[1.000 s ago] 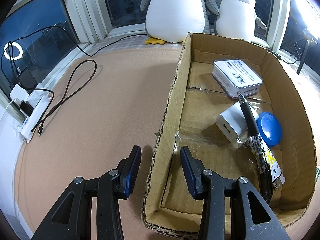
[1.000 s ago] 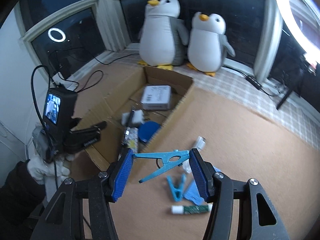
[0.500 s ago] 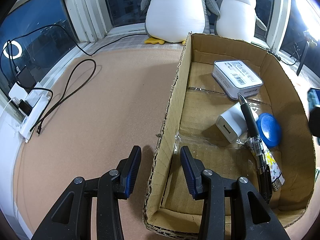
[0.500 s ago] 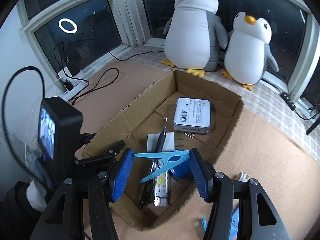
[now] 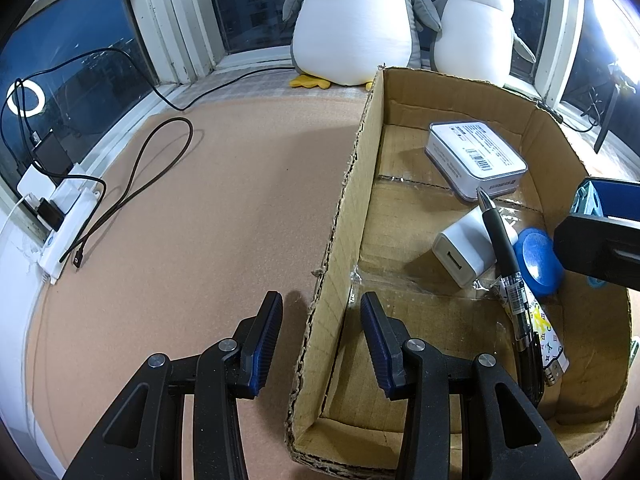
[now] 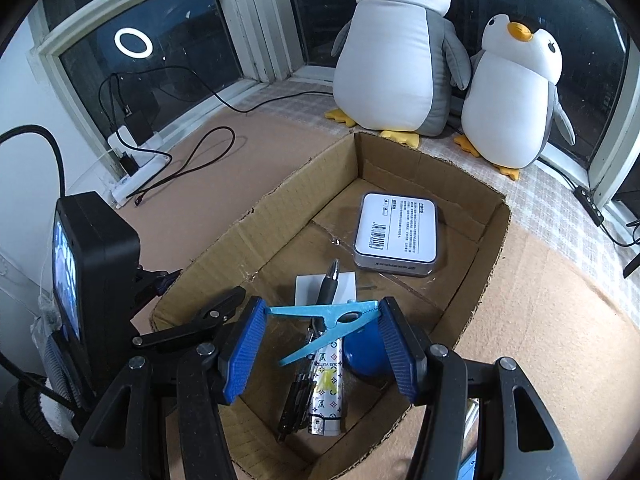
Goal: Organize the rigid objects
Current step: 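Carry the blue clothespin into the box and open the right tool, then move the right tool back toward the remaining items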
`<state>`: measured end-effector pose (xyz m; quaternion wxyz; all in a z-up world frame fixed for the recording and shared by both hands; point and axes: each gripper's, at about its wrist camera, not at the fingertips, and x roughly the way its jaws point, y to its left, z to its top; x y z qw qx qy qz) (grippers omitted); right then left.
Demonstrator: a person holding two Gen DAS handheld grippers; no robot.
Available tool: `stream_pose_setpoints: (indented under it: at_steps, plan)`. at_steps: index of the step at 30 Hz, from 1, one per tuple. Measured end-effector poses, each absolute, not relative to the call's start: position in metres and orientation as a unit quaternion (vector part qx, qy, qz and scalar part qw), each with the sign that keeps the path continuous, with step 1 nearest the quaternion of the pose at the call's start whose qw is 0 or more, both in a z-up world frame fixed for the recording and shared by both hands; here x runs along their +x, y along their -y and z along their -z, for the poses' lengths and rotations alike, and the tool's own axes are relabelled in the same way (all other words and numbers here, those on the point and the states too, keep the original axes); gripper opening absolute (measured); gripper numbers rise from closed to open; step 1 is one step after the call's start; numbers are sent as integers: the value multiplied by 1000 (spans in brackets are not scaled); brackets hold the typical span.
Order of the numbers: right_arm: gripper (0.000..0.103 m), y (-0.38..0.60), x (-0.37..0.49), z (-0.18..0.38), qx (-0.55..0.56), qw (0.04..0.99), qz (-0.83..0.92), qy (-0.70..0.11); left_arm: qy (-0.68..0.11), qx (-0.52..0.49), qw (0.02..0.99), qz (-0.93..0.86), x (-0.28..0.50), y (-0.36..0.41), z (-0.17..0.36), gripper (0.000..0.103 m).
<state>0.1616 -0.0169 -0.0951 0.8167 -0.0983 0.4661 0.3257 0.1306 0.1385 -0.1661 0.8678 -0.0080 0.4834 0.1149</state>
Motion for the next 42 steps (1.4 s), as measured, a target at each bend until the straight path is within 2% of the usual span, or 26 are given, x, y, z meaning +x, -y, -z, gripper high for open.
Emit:
stream_pose_setpoints:
  at_steps: [4,13,21,30,42]
  plan:
    - [69,17,165,97,-96,816,-316,-473,-484,-9,868,-114,131,-138,166,44]
    - [69,29,164,84,-70,821,-318,-470,-483,-7,868,-114,130,-139,165,44]
    - [69,60,147,49,-36,831,-323,-452,-482,-5,869,-115,130,-141,165,44]
    - [69,122,103,-8,-3,861,-274,-428,-485,20,867,-110,136,-137,165,44]
    - [69,180,-10,-103,11,908,-202,-366,-483,37,870,-93,137,-138,165,44]
